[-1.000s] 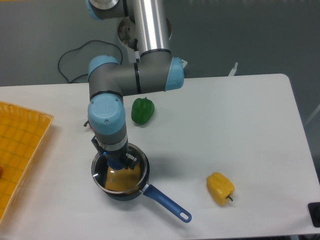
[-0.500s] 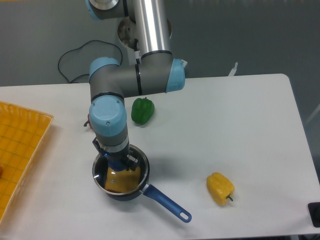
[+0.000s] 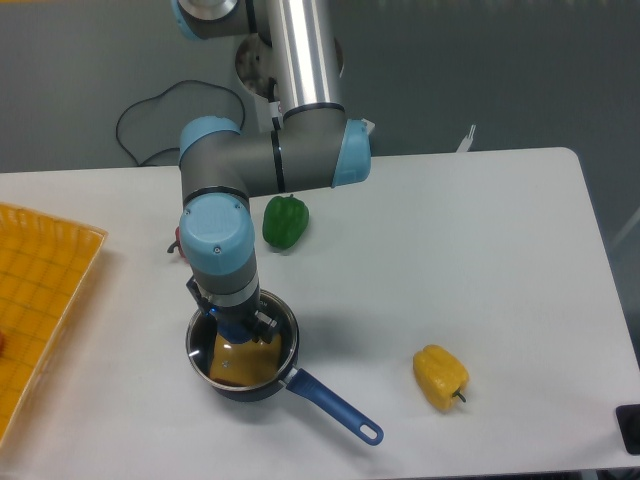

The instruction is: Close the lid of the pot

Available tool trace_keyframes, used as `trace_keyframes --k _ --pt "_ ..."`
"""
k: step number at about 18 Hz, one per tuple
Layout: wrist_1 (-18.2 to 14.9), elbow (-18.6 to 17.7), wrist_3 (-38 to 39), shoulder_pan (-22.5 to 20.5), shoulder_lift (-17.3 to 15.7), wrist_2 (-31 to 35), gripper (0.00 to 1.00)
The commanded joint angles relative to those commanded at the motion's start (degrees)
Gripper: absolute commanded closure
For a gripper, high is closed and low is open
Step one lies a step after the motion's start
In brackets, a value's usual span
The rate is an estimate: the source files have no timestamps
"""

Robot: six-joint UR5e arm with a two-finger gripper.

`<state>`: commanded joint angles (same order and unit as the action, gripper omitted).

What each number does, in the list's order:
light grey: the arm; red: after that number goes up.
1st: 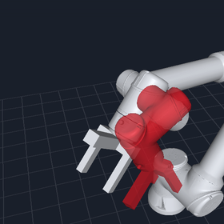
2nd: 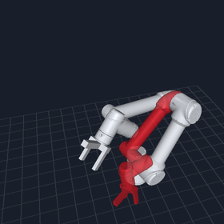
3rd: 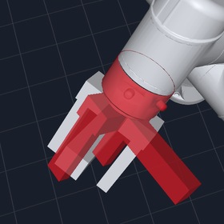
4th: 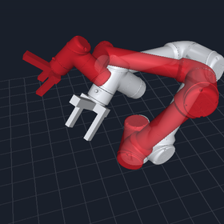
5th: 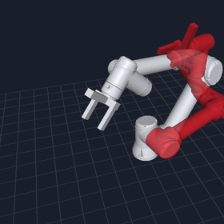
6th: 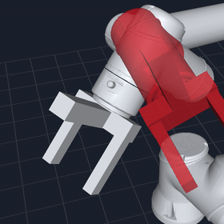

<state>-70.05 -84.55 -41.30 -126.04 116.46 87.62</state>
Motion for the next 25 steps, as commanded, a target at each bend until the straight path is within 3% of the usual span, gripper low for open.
trace_keyframes --k 5,10,14,25 --pt "-0.09 0.00 -0.19 0.00 0.18 0.36 0.00" --pt "0.09 0.00 -1.32 -0.62 -1.66 1.05 0.00" --pt "-0.09 1.67 -17.47 -1.66 -2.29 5.98 0.00" --pt "0.00 1.23 -21.54 -5.27 -3.34 7.74 0.00"
